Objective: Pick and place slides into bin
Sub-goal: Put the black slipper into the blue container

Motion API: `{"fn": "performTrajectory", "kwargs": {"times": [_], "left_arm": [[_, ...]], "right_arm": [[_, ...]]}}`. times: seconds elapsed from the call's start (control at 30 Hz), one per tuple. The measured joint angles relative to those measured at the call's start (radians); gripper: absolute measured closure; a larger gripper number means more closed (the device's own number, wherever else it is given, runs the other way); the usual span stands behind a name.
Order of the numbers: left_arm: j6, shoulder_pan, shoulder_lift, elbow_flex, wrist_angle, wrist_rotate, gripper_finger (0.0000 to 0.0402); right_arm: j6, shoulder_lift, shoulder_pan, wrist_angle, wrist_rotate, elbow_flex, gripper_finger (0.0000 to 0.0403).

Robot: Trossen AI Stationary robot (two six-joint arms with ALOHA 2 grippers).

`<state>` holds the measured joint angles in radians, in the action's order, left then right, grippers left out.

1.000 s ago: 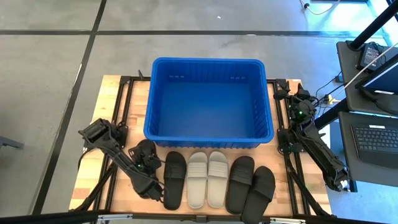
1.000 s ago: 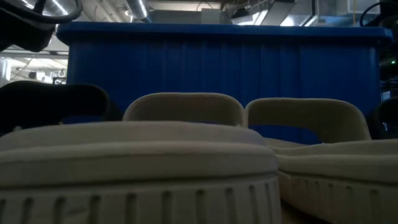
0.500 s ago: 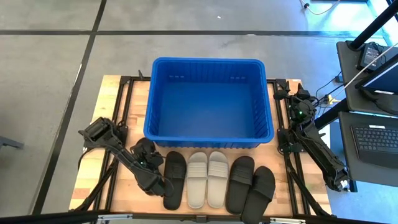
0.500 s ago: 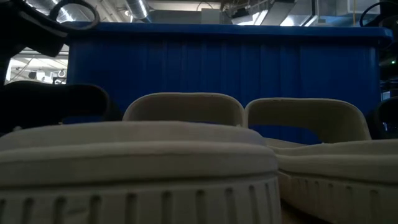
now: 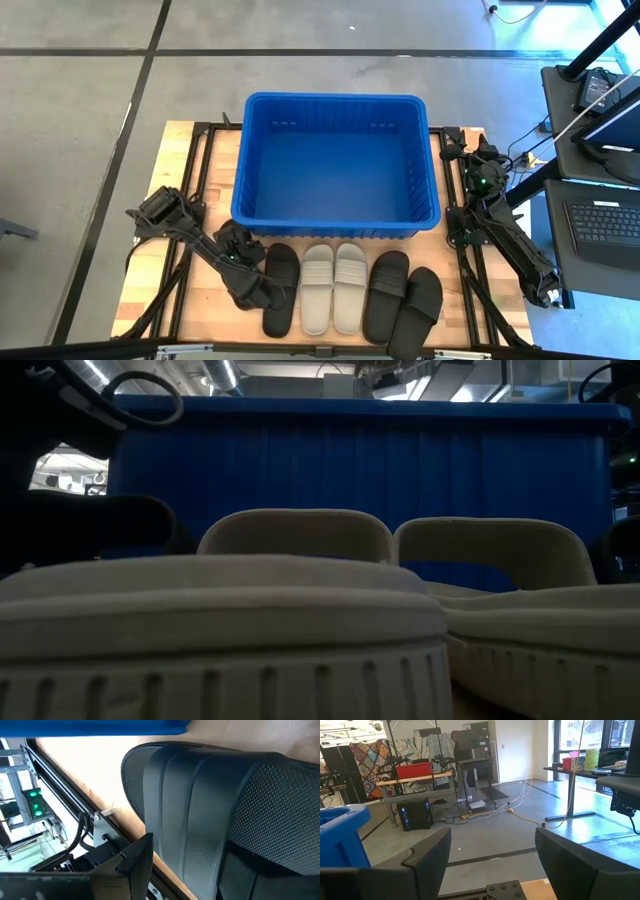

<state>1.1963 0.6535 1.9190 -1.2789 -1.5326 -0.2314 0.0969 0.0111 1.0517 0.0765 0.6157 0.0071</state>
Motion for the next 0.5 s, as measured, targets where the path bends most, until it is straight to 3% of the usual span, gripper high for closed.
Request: {"fn": "performTrajectory", "kwargs": {"times": [0.37,0.5], "left_arm": [[-0.002,-0.047,0.0,0.0,0.012,-0.007,0.0222],[-0.003,-0.056,0.0,0.0,0.039,-0.057,0.0222]], "right_arm": [[0.108,0.0,0.0,0.0,0.0,0.0,0.0114],[0.108,0.0,0.0,0.0,0.0,0.0,0.0114]]}}
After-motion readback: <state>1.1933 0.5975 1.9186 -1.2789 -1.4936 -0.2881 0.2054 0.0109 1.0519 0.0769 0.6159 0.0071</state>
